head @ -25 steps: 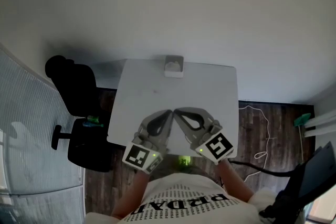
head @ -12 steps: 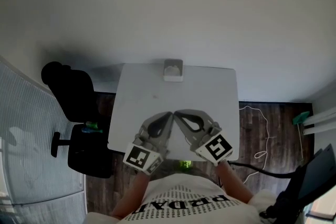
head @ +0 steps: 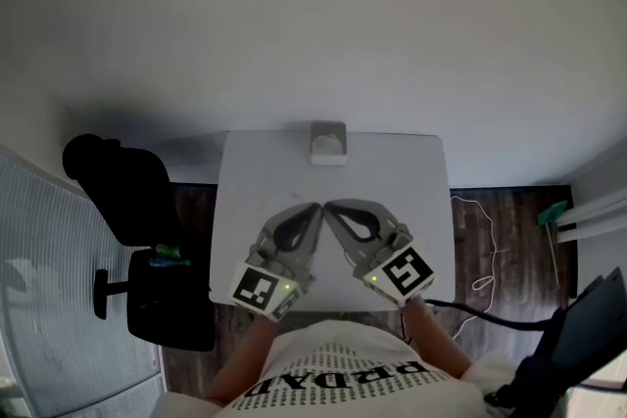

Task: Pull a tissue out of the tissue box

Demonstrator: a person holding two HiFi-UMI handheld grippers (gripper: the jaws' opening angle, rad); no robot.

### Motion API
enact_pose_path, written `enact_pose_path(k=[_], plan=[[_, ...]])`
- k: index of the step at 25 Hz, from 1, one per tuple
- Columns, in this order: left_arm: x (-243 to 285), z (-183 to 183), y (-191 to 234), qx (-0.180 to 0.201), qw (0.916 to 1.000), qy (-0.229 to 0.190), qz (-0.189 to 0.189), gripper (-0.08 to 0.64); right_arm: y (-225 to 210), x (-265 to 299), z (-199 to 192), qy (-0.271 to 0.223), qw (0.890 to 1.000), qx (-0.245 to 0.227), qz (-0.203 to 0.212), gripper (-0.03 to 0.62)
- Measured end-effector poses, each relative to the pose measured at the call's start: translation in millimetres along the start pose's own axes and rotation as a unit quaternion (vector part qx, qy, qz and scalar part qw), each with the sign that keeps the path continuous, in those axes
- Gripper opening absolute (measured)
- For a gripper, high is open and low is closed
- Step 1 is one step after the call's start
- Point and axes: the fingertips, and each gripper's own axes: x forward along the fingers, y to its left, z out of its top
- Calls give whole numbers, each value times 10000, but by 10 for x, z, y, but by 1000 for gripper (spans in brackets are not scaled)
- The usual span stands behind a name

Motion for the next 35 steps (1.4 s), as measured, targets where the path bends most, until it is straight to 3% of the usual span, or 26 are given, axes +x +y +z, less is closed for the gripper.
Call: enact_pose_path(k=[8,16,24,35], plan=[[88,90,297,-161,9994,-134,-286,-9,-111,319,-16,60,9998,-25,-184,-2],[260,87,265,-99,9998,-140,-101,-9,-284,263,-44,82,9999,-109,-63,-2],[442,-81,273,-67,9999,110,19,-8,-471,243,-200,222,9995,-156,177,0],[678,-497,484,-104,9984,551,0,-8,-790,414,-695,436,9989,155,99,41]])
